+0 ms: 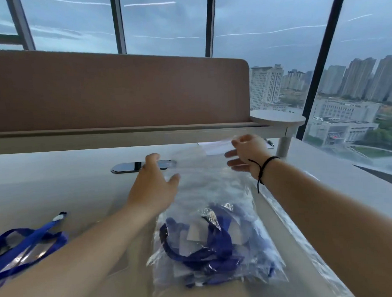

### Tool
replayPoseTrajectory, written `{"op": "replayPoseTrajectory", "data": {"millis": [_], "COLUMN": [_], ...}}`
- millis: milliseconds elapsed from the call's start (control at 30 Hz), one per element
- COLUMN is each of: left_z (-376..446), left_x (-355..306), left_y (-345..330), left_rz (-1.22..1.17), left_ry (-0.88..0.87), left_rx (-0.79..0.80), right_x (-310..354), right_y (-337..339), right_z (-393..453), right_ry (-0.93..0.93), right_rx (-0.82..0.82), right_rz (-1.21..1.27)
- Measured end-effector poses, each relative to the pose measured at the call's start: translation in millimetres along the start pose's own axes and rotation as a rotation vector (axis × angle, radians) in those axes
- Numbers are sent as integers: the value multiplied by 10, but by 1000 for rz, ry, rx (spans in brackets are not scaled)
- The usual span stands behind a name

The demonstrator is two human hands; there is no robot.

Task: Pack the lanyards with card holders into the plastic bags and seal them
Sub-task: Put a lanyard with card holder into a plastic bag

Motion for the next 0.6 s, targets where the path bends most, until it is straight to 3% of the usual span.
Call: {"op": "replayPoseTrajectory", "data": {"millis": [67, 133, 267, 367, 467, 600], "left_z": [-141, -265, -444, -517, -541, -592], "left_x": [-39, -75, -44, -51, -57, -64], "left_y": [-68, -168, -368, -453, -489, -489], "left_rz": [134, 263, 396, 367, 308, 346], "left_ry": [-81, -182, -206, -173, -196, -176], "left_rx": [28, 160, 449, 517, 523, 519], "right_x": [-191, -346, -377, -345, -534, -672], "right_y": [-37, -50, -51, -181, -297, -343], "right_z": [51, 94, -91, -555, -936, -1106], "right_ry": [-50, -55, 153, 330, 265, 191], "right_rx": [7, -16, -99, 80, 349, 458], "right_rz": [-5, -84, -670, -870, -997, -1052]}}
Point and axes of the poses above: each hand's wrist, its own z-axis towards the middle knuckle, its own y-axis out of the back of the hand, x = y × z, the point moved 3 cm from there along z, towards the middle knuckle, and after that the axes turned 11 degrees about x, right-handed, at the moved point
